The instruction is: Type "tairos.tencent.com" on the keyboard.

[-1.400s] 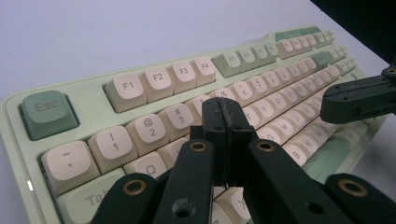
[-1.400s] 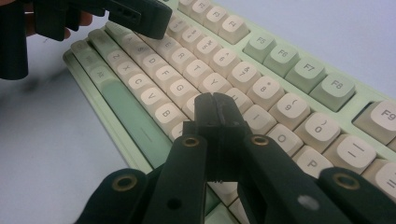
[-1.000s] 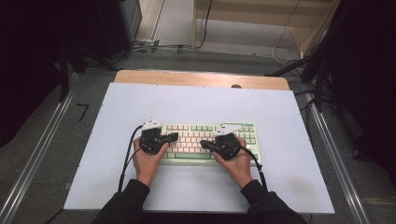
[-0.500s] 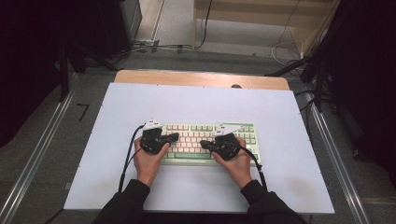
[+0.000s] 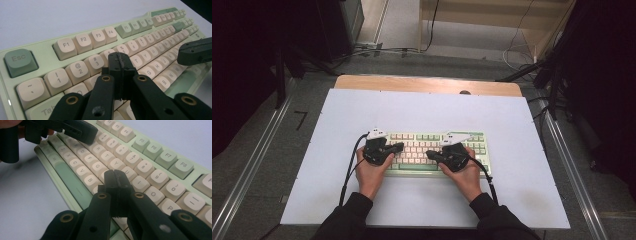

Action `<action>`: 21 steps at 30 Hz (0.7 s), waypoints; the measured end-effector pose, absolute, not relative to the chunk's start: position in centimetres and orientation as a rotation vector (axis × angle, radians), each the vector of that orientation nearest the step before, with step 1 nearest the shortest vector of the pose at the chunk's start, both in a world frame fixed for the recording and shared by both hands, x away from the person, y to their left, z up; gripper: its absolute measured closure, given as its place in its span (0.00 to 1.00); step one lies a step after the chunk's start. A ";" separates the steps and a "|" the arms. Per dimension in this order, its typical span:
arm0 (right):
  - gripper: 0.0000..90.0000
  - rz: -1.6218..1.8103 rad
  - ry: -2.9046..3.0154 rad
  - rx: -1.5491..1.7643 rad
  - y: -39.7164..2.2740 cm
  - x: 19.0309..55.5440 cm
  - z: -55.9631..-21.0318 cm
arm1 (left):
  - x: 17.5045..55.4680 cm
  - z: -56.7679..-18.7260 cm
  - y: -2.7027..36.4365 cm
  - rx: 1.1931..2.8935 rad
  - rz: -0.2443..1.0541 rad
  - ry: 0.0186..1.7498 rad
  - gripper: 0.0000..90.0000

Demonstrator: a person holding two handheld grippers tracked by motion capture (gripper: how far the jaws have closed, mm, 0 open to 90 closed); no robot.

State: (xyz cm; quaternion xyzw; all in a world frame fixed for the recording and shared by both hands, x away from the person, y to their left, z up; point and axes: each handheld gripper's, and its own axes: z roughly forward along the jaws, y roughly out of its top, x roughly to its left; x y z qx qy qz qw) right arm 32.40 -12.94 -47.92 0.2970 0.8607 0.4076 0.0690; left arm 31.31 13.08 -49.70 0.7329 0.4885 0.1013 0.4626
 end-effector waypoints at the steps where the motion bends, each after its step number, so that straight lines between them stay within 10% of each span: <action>1: 0.97 1.226 2.592 0.896 -12.9 32.4 -47.9 | 31.3 -49.7 13.1 1.802 0.250 1.202 1.00; 21: 0.97 1.227 2.597 0.879 -12.7 32.3 -48.0 | 31.1 -49.2 13.1 1.804 0.260 1.188 1.00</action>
